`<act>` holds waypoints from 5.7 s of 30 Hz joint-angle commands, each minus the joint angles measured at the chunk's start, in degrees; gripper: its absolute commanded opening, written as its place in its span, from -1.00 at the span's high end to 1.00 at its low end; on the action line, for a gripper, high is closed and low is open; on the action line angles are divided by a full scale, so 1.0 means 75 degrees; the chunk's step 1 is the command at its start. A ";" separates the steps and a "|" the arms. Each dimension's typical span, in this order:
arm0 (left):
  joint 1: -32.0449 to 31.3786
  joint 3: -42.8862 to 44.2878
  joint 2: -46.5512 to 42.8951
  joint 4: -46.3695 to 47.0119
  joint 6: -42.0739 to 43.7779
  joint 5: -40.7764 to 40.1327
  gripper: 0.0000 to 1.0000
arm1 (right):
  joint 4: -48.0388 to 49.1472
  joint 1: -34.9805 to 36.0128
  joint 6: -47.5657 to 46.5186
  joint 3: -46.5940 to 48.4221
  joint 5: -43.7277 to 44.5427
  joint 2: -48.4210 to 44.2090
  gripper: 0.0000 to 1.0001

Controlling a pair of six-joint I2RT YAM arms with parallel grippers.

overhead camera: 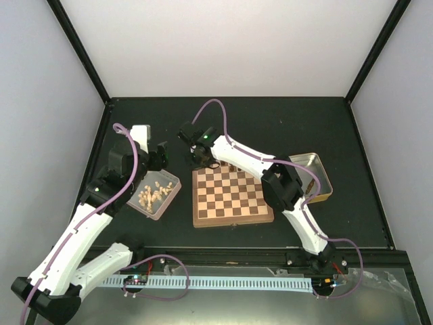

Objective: Set up the chess pieces on the board
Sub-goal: Place the chess piece on the chessboard, then adjust the chess piece on the chessboard, then pick up the chess piece from the storage box.

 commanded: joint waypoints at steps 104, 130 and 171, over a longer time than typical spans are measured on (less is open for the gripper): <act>0.0363 -0.0285 -0.0774 0.0183 -0.0219 0.0463 -0.58 | 0.0788 0.0360 0.1397 -0.1465 0.0969 -0.0144 0.61; 0.0421 -0.0315 -0.0377 0.0453 0.0020 0.1125 -0.61 | 0.1149 -0.3405 0.0698 -0.7932 0.2135 -0.8296 0.12; 0.0479 -0.0449 -0.0012 0.1570 0.0150 0.2289 -0.63 | 0.3736 -0.6909 -0.0479 -0.9750 0.0760 -0.5632 0.74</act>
